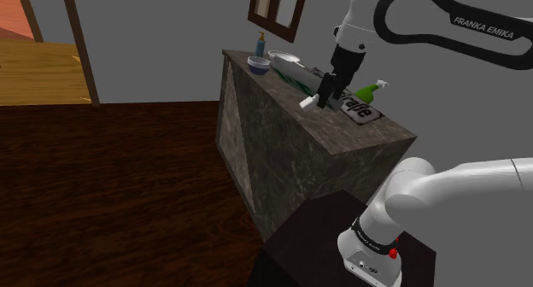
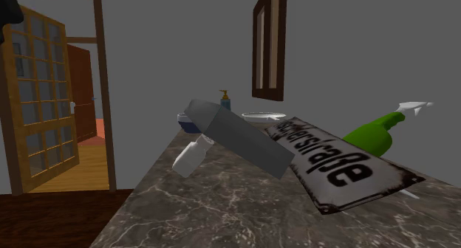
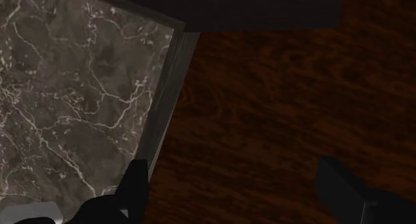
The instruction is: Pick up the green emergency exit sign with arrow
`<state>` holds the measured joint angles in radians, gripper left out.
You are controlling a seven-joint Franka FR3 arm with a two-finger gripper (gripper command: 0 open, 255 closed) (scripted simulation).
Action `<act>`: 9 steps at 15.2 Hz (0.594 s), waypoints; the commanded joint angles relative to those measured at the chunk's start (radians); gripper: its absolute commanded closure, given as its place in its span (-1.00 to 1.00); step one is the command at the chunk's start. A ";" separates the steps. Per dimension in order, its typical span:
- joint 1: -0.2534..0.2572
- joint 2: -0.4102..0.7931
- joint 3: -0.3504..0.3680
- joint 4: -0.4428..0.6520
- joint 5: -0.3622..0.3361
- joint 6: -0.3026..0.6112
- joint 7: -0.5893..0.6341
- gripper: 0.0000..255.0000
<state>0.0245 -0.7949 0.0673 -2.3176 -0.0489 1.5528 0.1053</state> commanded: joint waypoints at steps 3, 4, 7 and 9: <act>-0.016 0.030 -0.007 -0.014 -0.046 0.059 -0.017 -1.00; -0.024 0.047 -0.010 -0.020 -0.069 0.088 -0.024 -1.00; -0.051 0.101 -0.021 -0.029 -0.137 0.177 -0.041 -1.00; -0.070 0.141 -0.028 -0.029 -0.183 0.235 -0.048 -1.00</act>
<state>-0.0353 -0.6765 0.0440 -2.3425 -0.2064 1.7498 0.0621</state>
